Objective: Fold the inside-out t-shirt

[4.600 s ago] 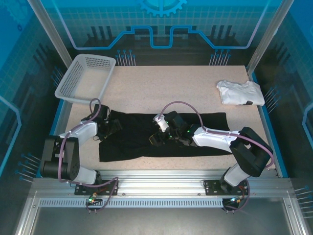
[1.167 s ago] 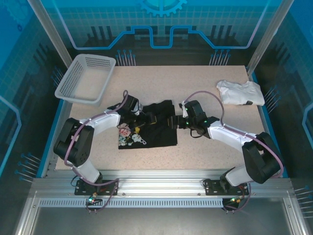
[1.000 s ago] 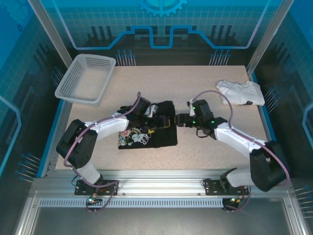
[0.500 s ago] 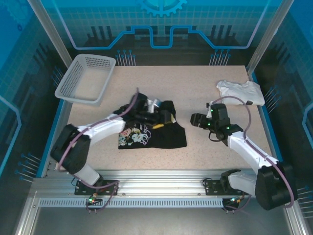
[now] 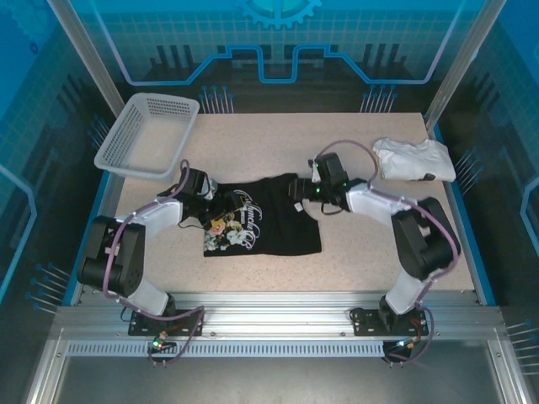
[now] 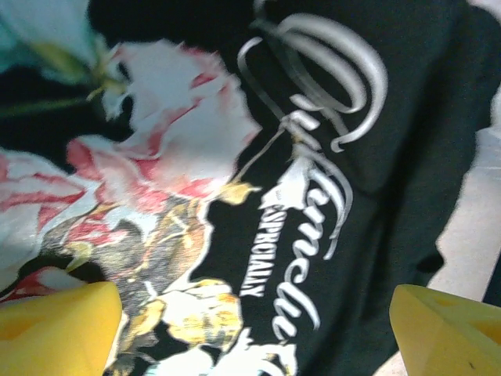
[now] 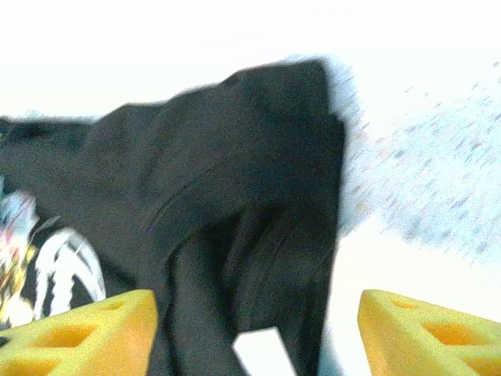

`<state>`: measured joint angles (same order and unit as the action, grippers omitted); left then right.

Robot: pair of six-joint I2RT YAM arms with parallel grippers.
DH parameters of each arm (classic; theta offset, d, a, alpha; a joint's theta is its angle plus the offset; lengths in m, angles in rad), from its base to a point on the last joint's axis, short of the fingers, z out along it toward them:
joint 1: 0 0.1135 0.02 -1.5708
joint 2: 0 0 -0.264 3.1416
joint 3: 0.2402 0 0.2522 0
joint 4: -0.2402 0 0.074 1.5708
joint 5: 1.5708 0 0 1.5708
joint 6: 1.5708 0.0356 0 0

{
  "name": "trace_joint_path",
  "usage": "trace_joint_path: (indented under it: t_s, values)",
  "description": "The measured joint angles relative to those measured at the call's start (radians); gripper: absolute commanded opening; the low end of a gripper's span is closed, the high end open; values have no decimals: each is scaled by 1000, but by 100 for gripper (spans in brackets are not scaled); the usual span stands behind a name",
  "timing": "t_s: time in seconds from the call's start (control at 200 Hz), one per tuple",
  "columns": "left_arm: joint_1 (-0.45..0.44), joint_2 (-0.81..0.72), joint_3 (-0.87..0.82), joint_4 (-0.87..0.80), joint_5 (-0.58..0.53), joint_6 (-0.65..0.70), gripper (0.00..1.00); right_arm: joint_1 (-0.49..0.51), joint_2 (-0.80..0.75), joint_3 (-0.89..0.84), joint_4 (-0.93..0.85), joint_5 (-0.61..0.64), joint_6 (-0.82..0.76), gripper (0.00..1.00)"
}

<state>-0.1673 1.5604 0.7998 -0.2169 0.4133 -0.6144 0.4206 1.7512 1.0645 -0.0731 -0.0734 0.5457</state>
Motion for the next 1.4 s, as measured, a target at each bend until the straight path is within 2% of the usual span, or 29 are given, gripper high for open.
trace_joint_path:
  t_s: [0.135, 0.255, 0.43, 0.51, 0.89, 1.126, 1.266, 1.401]
  values:
    - [0, 4, -46, 14, -2, 14, 90, -49, 193, 159, -17, -47, 15, 53]
    - [0, 1, -59, 37, -2, 15, 89, -49, 293, 238, -40, -86, 36, 29]
    - [0, -11, -78, 64, -2, 16, 90, -56, 323, 264, -41, -134, 42, 8]
    - [0, -12, -84, 71, -2, 16, 89, -62, 323, 264, -39, -147, 42, 5]
    - [0, -26, -113, 108, -1, 23, 89, -107, 225, 215, -46, -143, 14, 10]
    - [2, -30, -122, 121, 2, 23, 89, -116, 225, 232, -97, -100, -4, 16]
    - [2, -32, -122, 121, 3, 23, 90, -121, 259, 303, -174, -42, -23, 25]
    - [2, -36, -122, 118, 6, 26, 90, -124, 273, 359, -241, 15, -49, 42]
